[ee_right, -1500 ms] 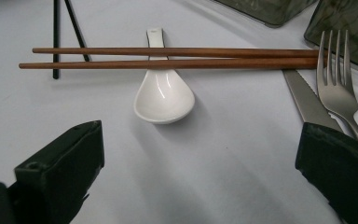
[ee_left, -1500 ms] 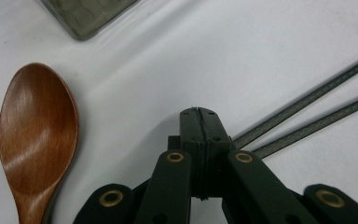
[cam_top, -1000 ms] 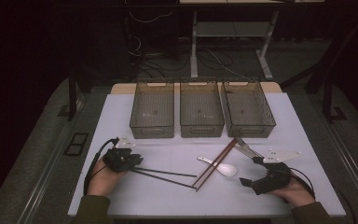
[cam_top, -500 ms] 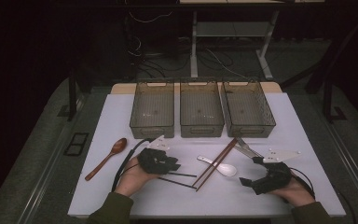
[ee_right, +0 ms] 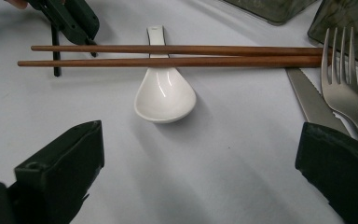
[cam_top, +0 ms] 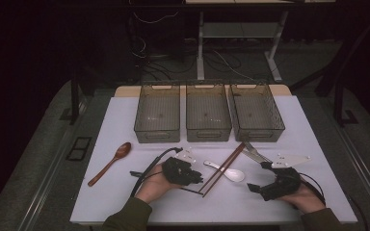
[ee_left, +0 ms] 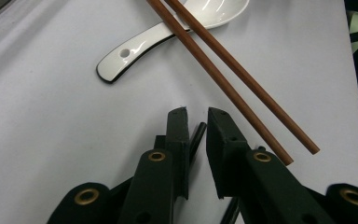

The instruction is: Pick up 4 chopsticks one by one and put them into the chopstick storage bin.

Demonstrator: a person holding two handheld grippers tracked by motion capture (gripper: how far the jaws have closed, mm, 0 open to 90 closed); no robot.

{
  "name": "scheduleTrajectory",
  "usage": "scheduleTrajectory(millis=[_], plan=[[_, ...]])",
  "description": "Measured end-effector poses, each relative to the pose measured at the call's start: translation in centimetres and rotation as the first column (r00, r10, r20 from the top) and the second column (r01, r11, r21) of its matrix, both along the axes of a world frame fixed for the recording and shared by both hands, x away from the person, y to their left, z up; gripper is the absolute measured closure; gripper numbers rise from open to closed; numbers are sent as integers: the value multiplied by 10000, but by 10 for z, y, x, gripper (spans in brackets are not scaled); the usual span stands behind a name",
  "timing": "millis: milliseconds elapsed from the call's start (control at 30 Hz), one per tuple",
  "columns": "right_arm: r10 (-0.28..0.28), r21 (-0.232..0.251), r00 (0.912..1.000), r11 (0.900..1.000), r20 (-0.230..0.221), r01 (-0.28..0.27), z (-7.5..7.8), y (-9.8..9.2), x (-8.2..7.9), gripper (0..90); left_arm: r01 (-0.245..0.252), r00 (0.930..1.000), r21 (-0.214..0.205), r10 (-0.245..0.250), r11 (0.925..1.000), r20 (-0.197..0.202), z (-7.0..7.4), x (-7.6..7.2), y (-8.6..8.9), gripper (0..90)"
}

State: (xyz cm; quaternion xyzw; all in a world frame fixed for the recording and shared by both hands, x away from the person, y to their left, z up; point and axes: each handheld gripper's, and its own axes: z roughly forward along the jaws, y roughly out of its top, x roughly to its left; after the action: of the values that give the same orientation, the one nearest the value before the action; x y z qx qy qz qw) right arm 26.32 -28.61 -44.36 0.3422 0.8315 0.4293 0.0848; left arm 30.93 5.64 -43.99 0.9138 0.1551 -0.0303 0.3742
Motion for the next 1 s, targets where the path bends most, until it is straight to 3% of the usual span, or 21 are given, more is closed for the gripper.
scheduleTrajectory(millis=[267,600,1000], plan=[[19,-11,10000,10000,20,-19,0,0,0,9,241,9997,196,-243,9995,99,-4,0,-6,812],[26,-17,10000,10000,13,-26,0,0,0,9,316,9991,114,-319,9994,269,-6,3,-6,830],[-2,-4,10000,10000,-13,2,0,0,0,9,-183,9990,51,181,9998,405,-6,16,-2,837]])
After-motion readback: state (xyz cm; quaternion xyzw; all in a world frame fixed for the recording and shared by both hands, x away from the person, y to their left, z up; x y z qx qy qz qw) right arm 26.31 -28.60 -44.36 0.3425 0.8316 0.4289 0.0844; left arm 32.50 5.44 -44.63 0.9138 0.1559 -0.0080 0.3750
